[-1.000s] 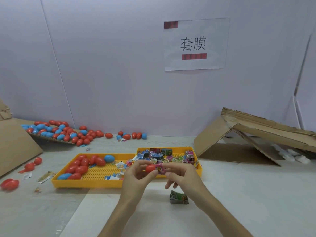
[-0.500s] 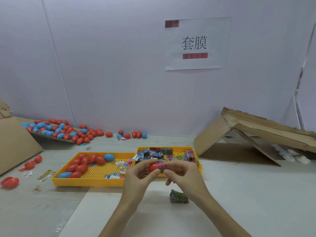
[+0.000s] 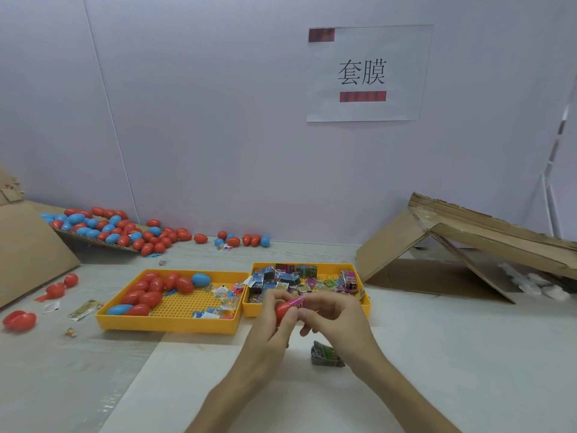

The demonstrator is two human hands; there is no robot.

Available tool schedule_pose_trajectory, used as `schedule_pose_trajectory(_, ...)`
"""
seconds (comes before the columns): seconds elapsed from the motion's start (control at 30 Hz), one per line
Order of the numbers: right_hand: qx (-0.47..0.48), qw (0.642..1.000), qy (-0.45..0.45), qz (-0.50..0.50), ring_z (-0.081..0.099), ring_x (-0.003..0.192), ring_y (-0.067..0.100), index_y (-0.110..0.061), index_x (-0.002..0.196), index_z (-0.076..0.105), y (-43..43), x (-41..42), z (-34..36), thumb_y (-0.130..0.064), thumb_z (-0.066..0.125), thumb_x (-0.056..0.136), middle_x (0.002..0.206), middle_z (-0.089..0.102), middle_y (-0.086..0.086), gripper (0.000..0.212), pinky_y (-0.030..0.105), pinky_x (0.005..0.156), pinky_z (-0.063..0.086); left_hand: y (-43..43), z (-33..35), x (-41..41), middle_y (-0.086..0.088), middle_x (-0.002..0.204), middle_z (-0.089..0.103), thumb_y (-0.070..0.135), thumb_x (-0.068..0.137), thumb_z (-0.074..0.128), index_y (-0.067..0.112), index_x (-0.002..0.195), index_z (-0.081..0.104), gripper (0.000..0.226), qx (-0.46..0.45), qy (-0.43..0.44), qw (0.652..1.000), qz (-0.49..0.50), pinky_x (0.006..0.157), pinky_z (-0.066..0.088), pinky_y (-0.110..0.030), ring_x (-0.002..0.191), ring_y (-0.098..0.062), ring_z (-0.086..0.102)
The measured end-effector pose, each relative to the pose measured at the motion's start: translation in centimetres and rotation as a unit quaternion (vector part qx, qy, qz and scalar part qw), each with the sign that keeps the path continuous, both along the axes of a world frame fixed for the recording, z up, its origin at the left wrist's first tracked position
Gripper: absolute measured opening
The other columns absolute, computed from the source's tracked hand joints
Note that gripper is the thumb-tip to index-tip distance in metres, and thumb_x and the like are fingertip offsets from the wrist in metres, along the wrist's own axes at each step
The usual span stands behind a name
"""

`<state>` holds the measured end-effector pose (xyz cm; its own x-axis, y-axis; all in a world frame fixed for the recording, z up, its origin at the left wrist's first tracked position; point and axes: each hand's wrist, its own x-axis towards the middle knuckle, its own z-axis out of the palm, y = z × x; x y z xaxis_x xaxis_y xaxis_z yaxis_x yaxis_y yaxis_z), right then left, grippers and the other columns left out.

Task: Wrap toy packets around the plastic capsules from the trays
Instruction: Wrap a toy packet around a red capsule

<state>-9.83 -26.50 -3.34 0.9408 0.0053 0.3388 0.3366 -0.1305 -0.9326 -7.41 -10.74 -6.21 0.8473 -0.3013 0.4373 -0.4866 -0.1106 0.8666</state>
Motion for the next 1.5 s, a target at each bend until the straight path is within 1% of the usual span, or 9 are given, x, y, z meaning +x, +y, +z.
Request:
schedule_pose_trajectory(0.1, 0.009, 1.0, -0.008, 0.005, 0.072, 0.064, 0.022, -0.019, 0.097, 0.079, 0.2, 0.0, -0.1, -0.01, 0.074, 0.089, 0.081, 0.077, 0.006, 0.013, 0.027, 0.062, 0.054, 0.1, 0.0, -0.1, 0.018, 0.088, 0.06, 0.043, 0.096, 0.045, 0.046, 0.101, 0.045, 0.006, -0.001, -0.004, 1.0, 0.019, 0.062, 0.049, -0.029, 0.067, -0.006, 0.053)
schedule_pose_trajectory(0.23, 0.025, 1.0, -0.01, 0.012, 0.071, 0.065, 0.023, -0.021, 0.082, 0.079, 0.0, -0.1, -0.2, -0.004, 0.074, 0.088, 0.077, 0.075, 0.009, 0.019, 0.026, 0.062, 0.053, 0.1, 0.0, -0.5, 0.021, 0.084, 0.058, 0.043, 0.096, 0.044, 0.029, 0.107, 0.043, 0.018, 0.022, -0.003, 1.0, 0.014, 0.065, 0.051, -0.038, 0.067, -0.008, 0.053)
schedule_pose_trajectory(0.57, 0.043, 0.998, 0.004, 0.046, 0.073, 0.068, 0.026, -0.007, 0.084, 0.074, 0.0, -0.1, -1.3, -0.007, 0.076, 0.087, 0.077, 0.075, 0.014, 0.004, 0.024, 0.063, 0.054, 0.3, 0.0, -0.2, 0.018, 0.074, 0.065, 0.033, 0.092, 0.044, 0.014, 0.104, 0.042, 0.022, 0.029, 0.042, 0.998, -0.024, 0.061, 0.05, -0.027, 0.063, -0.005, 0.055)
schedule_pose_trajectory(0.73, 0.018, 0.999, -0.009, 0.031, 0.072, 0.068, 0.023, -0.007, 0.09, 0.074, 0.0, 0.3, -0.5, -0.003, 0.072, 0.089, 0.077, 0.075, 0.011, 0.005, 0.024, 0.064, 0.053, 0.1, 0.8, -0.5, -0.001, 0.078, 0.059, 0.032, 0.089, 0.049, 0.007, 0.109, 0.044, 0.032, -0.073, 0.143, 0.986, -0.055, 0.062, 0.052, -0.032, 0.07, -0.016, 0.057)
schedule_pose_trajectory(0.83, 0.027, 0.999, 0.016, 0.035, 0.07, 0.067, 0.022, -0.011, 0.098, 0.076, -0.5, 0.3, 0.4, 0.0, 0.064, 0.095, 0.078, 0.075, 0.013, 0.017, 0.025, 0.065, 0.052, 0.0, 1.3, -0.5, -0.005, 0.076, 0.059, 0.029, 0.087, 0.048, 0.006, 0.114, 0.044, 0.035, -0.137, 0.184, 0.969, -0.087, 0.059, 0.049, -0.03, 0.064, -0.018, 0.054)
schedule_pose_trajectory(0.97, 0.071, 0.993, 0.083, 0.045, 0.071, 0.066, 0.023, -0.009, 0.104, 0.073, -1.2, 0.3, 0.7, 0.008, 0.05, 0.097, 0.08, 0.074, 0.015, 0.03, 0.027, 0.065, 0.053, 0.2, 1.4, -0.1, -0.007, 0.072, 0.053, 0.026, 0.102, 0.047, 0.008, 0.114, 0.043, 0.022, -0.149, 0.2, 0.964, -0.093, 0.059, 0.048, -0.029, 0.058, -0.017, 0.05)
schedule_pose_trajectory(1.2, 0.062, 0.994, 0.086, 0.018, 0.071, 0.065, 0.02, -0.008, 0.102, 0.073, -1.0, 0.1, 0.8, 0.004, 0.056, 0.097, 0.077, 0.074, 0.014, 0.021, 0.026, 0.066, 0.055, 0.1, 1.5, -0.3, -0.002, 0.067, 0.055, 0.052, 0.094, 0.037, 0.001, 0.115, 0.042, 0.056, -0.09, 0.176, 0.976, -0.092, 0.057, 0.045, -0.028, 0.059, -0.015, 0.049)
schedule_pose_trajectory(1.4, 0.06, 0.996, 0.067, 0.019, 0.071, 0.065, 0.021, -0.007, 0.101, 0.074, -0.9, -0.1, 0.7, 0.002, 0.062, 0.095, 0.077, 0.075, 0.018, 0.017, 0.025, 0.063, 0.054, 0.2, 1.6, -0.2, 0.001, 0.068, 0.054, 0.054, 0.093, 0.039, 0.001, 0.114, 0.044, 0.057, -0.094, 0.191, 0.972, -0.098, 0.058, 0.046, -0.028, 0.058, -0.016, 0.049)
schedule_pose_trajectory(1.5, 0.066, 0.996, 0.058, 0.018, 0.072, 0.063, 0.023, -0.013, 0.092, 0.077, -0.8, -0.2, 0.8, 0.004, 0.063, 0.093, 0.076, 0.074, 0.02, 0.022, 0.026, 0.059, 0.055, 0.2, 1.7, -0.2, 0.003, 0.067, 0.053, 0.049, 0.092, 0.048, 0.006, 0.11, 0.046, 0.047, -0.089, 0.189, 0.973, -0.097, 0.057, 0.046, -0.027, 0.058, -0.016, 0.049)
